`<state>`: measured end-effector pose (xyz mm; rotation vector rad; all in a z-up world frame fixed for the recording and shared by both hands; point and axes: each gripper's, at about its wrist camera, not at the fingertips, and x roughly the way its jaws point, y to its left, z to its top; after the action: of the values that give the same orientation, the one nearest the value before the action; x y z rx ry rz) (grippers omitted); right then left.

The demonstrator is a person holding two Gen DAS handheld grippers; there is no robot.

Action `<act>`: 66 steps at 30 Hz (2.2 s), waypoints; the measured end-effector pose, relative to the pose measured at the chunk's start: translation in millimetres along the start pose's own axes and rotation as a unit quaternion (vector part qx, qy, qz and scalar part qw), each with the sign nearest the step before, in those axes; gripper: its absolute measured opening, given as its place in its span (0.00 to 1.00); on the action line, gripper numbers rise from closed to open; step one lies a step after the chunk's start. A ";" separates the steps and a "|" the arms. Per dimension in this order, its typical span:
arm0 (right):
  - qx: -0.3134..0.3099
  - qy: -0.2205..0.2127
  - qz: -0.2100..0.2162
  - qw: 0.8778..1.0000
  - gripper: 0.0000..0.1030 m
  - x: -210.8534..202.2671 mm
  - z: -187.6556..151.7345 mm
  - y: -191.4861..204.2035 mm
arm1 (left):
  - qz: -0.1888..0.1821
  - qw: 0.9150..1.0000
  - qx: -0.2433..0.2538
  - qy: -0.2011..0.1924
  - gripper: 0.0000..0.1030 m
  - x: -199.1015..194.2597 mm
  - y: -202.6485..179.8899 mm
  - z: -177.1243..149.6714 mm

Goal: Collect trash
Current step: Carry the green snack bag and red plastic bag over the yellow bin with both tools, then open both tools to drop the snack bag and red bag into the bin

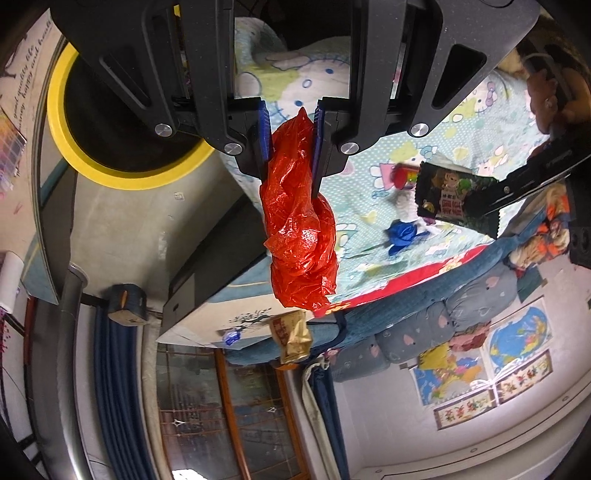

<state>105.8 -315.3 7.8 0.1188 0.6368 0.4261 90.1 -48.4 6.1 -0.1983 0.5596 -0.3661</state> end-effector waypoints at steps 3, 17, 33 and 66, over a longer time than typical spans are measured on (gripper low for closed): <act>0.010 -0.003 -0.007 1.000 0.12 -3.4 -1.2 -8.1 | -0.006 1.000 0.010 0.003 0.06 5.2 -10.1 0.1; 0.055 -0.015 -0.044 0.997 0.12 -19.3 -10.4 -45.0 | -0.044 0.997 0.058 0.024 0.06 32.1 -59.7 -9.9; 0.113 -0.012 -0.099 0.989 0.12 -27.2 -24.4 -98.9 | -0.092 0.990 0.090 0.049 0.06 68.7 -103.4 -32.4; 0.205 0.049 -0.133 0.968 0.25 -18.1 -68.5 -169.8 | -0.142 0.976 0.092 0.138 0.16 176.7 -137.5 -63.7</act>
<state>110.9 -478.4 -77.1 0.4026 0.8201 0.0349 154.8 -248.8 -93.1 -0.0481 0.7690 -0.7266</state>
